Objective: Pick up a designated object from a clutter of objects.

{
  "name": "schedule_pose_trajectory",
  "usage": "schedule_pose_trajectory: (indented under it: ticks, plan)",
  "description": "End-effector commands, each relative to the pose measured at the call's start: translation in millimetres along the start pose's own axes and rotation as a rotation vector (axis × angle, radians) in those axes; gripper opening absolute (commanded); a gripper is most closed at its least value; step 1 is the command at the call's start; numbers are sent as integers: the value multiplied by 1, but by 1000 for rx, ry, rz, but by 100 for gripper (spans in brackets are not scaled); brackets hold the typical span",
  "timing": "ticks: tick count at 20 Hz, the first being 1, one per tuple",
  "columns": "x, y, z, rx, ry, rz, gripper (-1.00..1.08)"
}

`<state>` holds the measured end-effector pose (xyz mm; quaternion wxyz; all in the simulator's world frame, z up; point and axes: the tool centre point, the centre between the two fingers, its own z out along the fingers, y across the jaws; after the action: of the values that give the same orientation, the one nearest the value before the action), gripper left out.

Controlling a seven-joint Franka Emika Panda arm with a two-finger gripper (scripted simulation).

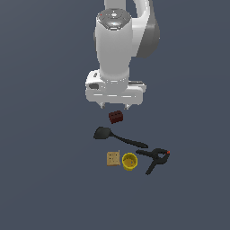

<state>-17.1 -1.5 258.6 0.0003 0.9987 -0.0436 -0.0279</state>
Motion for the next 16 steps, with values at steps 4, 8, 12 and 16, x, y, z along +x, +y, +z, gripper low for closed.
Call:
schedule_pose_trajectory:
  ticks: [4,8,12,16]
  plan:
    - [-6,-1,23,2,5,111,100]
    - [-13,-1,42,3,10,211,100]
    - [-20,-1,62,5,14,312,100]
    - [-29,-2,80,8,19,413,100]
